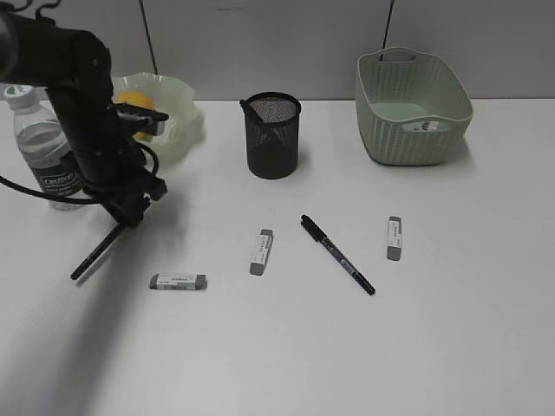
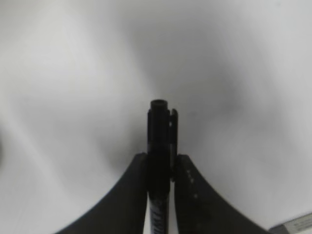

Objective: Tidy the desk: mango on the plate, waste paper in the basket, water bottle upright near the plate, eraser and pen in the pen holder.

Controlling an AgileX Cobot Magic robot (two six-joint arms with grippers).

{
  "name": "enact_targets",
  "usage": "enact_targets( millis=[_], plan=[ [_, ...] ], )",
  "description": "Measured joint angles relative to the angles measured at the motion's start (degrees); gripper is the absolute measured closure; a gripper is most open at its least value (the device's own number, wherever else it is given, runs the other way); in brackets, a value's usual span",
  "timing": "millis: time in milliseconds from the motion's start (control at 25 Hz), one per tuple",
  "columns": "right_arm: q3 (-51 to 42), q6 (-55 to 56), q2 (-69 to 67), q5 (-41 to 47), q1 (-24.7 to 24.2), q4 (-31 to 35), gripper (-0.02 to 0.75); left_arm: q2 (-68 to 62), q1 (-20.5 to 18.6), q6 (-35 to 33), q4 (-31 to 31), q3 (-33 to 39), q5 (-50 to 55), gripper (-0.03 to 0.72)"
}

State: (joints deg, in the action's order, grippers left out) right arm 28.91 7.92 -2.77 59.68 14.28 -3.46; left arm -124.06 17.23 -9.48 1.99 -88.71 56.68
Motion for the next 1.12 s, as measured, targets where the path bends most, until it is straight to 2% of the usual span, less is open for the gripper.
enact_targets(
  millis=[160, 400, 560, 920, 1120],
  plan=[
    [0.0, 0.0, 0.0, 0.0, 0.0, 0.0, 0.252, 3.9, 0.0, 0.0, 3.0, -1.2, -1.5, 0.561],
    [0.0, 0.0, 0.0, 0.0, 0.0, 0.0, 0.252, 5.5, 0.1, 0.0, 11.8, -12.8, -4.2, 0.561],
    [0.0, 0.0, 0.0, 0.0, 0.0, 0.0, 0.252, 5.5, 1.5, 0.0, 17.2, -18.3, -12.2, 0.561],
    [0.0, -0.1, 0.0, 0.0, 0.0, 0.0, 0.253, 4.1, 8.6, 0.0, 19.1, -19.3, -36.4, 0.561],
    [0.0, -0.1, 0.0, 0.1, 0.0, 0.0, 0.253, 0.6, 10.2, 0.0, 19.4, -19.4, -43.2, 0.561]
  ],
)
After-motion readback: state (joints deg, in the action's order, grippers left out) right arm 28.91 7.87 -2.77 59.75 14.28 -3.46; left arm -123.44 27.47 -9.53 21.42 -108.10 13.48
